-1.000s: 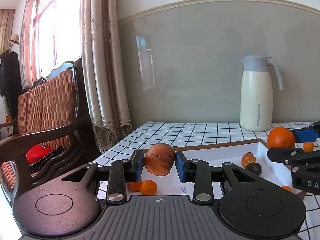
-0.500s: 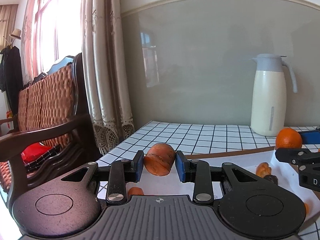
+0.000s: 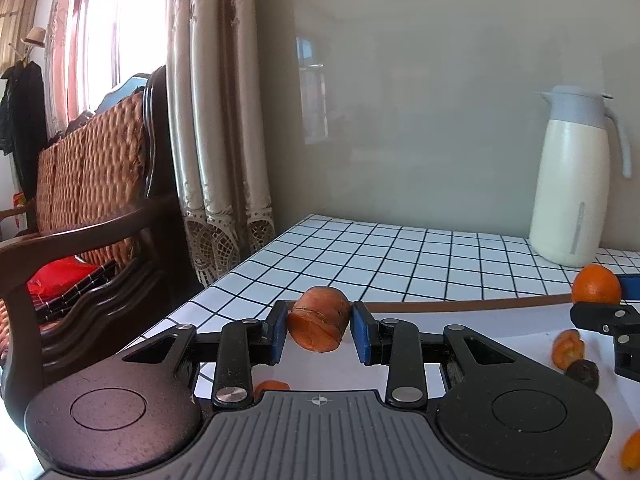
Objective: Organize fruits
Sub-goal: 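Open both grippers above the box to drop the chunk and mandarin, then move both open grippers back from the box toward the remaining fruit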
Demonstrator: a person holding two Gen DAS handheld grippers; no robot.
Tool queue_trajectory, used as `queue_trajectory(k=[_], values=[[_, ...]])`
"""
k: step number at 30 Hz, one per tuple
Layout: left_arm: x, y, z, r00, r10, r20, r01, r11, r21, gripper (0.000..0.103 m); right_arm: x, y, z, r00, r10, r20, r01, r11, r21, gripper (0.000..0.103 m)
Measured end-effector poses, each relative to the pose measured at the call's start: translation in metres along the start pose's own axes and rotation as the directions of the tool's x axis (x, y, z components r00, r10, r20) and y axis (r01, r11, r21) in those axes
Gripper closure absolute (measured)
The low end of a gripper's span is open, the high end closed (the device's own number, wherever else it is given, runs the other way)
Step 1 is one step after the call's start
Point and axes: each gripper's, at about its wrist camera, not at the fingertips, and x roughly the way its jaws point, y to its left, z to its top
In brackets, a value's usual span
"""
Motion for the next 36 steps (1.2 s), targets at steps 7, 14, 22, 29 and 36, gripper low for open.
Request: queue_trajectory(k=[7, 14, 22, 29, 36], values=[[0.018, 0.001, -0.001, 0.999, 0.011, -0.032, -0.011, 1.0, -0.01, 0.069, 0.016, -0.006, 0.002, 1.0, 0.008, -0.027, -0.007, 1.0, 0.014, 0.073], [-0.001, 0.001, -0.002, 0.99, 0.093, 0.106, -0.089, 0.995, -0.042, 0.0, 0.012, -0.017, -0.003, 0.993, -0.104, 0.06, 0.103, 0.994, 0.033, 0.006], [-0.006, 0.008, -0.003, 0.989, 0.099, 0.112, -0.091, 0.993, -0.071, 0.0, 0.009, -0.026, -0.002, 0.994, -0.098, 0.054, 0.094, 0.992, 0.079, 0.007], [-0.008, 0.005, -0.004, 0.99, 0.09, 0.104, -0.085, 0.995, -0.048, 0.0, 0.007, -0.027, -0.002, 0.994, -0.099, 0.053, 0.095, 0.992, 0.083, 0.008], [-0.012, 0.001, -0.005, 0.991, 0.084, 0.102, -0.08, 0.996, -0.034, 0.0, 0.0, -0.029, -0.001, 0.992, -0.107, 0.064, 0.101, 0.99, 0.094, 0.008]])
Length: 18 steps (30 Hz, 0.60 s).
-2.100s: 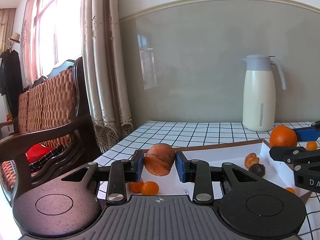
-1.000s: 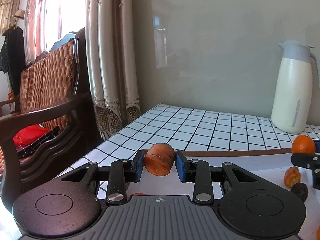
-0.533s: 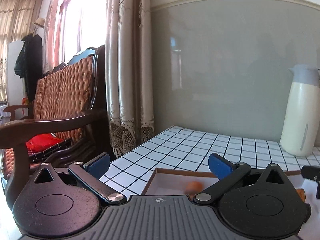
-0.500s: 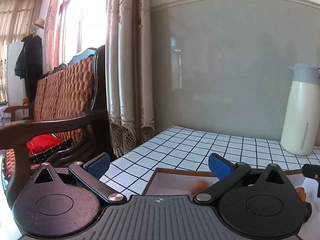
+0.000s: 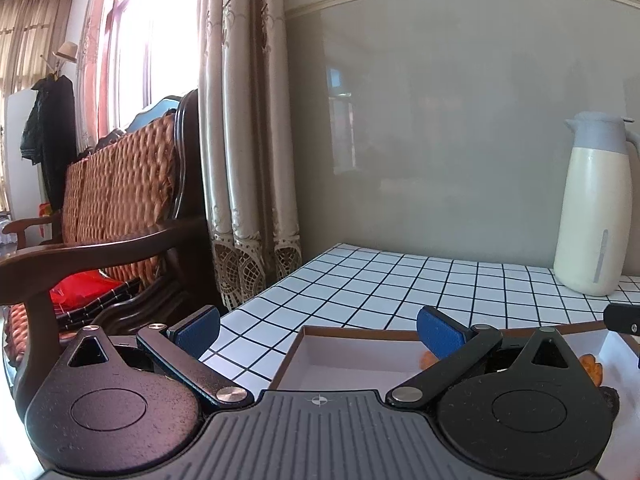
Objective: Organize fruits
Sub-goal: 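Move both open grippers back from the box toward the remaining fruit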
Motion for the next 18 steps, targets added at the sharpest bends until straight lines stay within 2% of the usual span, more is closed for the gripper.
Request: queue_trajectory(k=[8, 14, 18], values=[[-0.026, -0.014, 0.007, 0.998, -0.019, 0.063, 0.019, 1.0, 0.001, 0.0, -0.029, -0.01, 0.0, 0.999, -0.018, 0.044, 0.019, 1.0, -0.022, 0.007], [-0.046, -0.048, 0.01, 0.99, -0.096, 0.102, 0.092, 0.995, 0.05, 0.0, -0.054, -0.031, -0.009, 0.997, -0.046, 0.058, 0.047, 0.999, -0.019, 0.01], [-0.055, -0.078, 0.009, 0.982, -0.165, 0.096, 0.157, 0.984, 0.084, 0.0, -0.063, -0.053, -0.018, 0.996, -0.082, 0.025, 0.082, 0.997, 0.001, 0.018]])
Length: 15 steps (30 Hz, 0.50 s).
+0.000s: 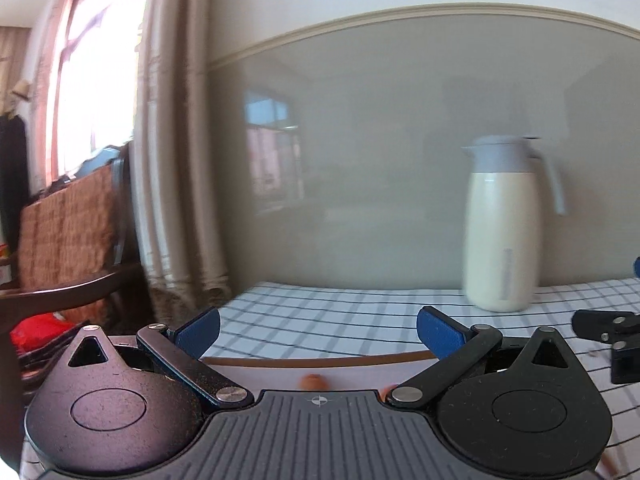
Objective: Organize fruits
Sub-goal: 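Move both open grippers back from the box toward the remaining fruit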
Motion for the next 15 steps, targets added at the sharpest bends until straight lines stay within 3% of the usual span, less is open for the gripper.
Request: queue_trajectory(k=[6, 15], values=[[-0.003, -0.053, 0.003, 0.993, -0.116, -0.02, 0.117, 0.993, 0.02, 0.0, -0.009, -0.043, -0.019, 0.996, -0.08, -0.043, 0.082, 0.996, 0.034, 0.024], [-0.002, -0.138, 0.0, 0.963, -0.257, -0.078, 0.262, 0.963, 0.065, 0.0, -0.012, -0.098, -0.053, 0.981, -0.148, -0.128, 0.158, 0.985, 0.07, 0.03]])
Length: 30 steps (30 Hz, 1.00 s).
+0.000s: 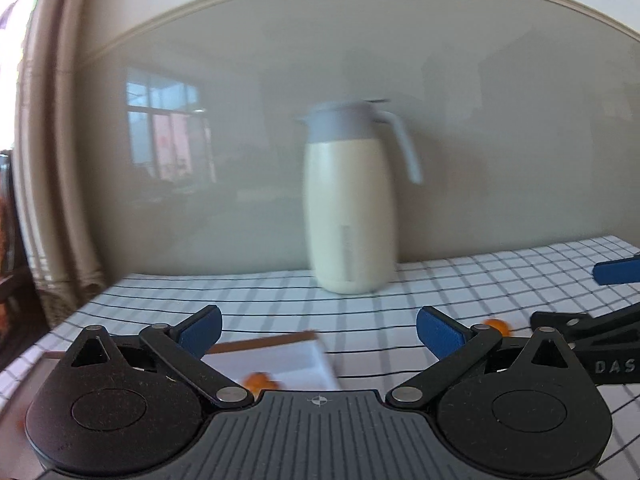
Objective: Organize fruits
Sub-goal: 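Move both open grippers back from the box toward the remaining fruit, then grasp an orange with the left gripper while the right gripper grasps a small yellow-brown fruit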
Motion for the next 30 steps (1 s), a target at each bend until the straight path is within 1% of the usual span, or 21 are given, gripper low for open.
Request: queue_trajectory(k=[2, 4, 9, 11, 12, 14, 16, 19, 25, 29, 30], values=[[0.004, -0.017, 0.0, 1.0, -0.018, -0.011, 0.019, 1.0, 0.021, 0.0, 0.003, -0.011, -0.006, 1.0, -0.01, -0.015, 0.011, 1.0, 0.011, 0.031], [0.008, -0.033, 0.0, 0.999, -0.04, -0.028, 0.041, 0.998, 0.037, 0.0, 0.007, -0.021, -0.01, 0.999, -0.011, -0.033, 0.012, 0.999, 0.03, 0.035], [0.02, -0.062, 0.0, 0.995, -0.075, -0.062, 0.078, 0.995, 0.059, 0.0, 0.019, -0.039, -0.019, 0.998, -0.005, -0.067, 0.01, 0.998, 0.063, 0.038], [0.027, -0.071, 0.0, 0.994, -0.082, -0.078, 0.086, 0.995, 0.057, 0.001, 0.028, -0.043, -0.022, 0.995, -0.003, -0.098, 0.01, 0.997, 0.075, 0.046], [0.032, -0.076, 0.0, 0.992, -0.086, -0.088, 0.091, 0.994, 0.059, 0.004, 0.033, -0.044, -0.022, 0.993, 0.004, -0.114, 0.006, 0.997, 0.082, 0.05], [0.044, -0.08, -0.002, 0.987, -0.104, -0.123, 0.111, 0.993, 0.049, 0.022, 0.041, -0.043, -0.023, 0.991, 0.01, -0.135, 0.001, 0.996, 0.084, 0.05], [0.052, -0.086, -0.005, 0.982, -0.121, -0.147, 0.128, 0.991, 0.036, 0.028, 0.049, -0.042, -0.024, 0.988, 0.013, -0.156, -0.001, 0.997, 0.078, 0.056], [0.064, -0.092, -0.008, 0.972, -0.147, -0.182, 0.153, 0.988, 0.021, 0.036, 0.063, -0.045, -0.026, 0.982, 0.027, -0.188, -0.01, 0.996, 0.088, 0.059], [0.083, -0.1, -0.011, 0.962, -0.167, -0.215, 0.173, 0.985, 0.01, 0.037, 0.08, -0.052, -0.027, 0.976, 0.046, -0.212, -0.028, 0.996, 0.087, 0.063], [0.09, -0.105, -0.01, 0.959, -0.183, -0.217, 0.188, 0.982, 0.004, 0.037, 0.088, -0.057, -0.025, 0.975, 0.041, -0.219, -0.024, 0.997, 0.08, 0.065], [0.09, -0.107, -0.009, 0.958, -0.189, -0.215, 0.195, 0.981, 0.006, 0.037, 0.09, -0.059, -0.024, 0.975, 0.04, -0.22, -0.023, 0.997, 0.078, 0.068]])
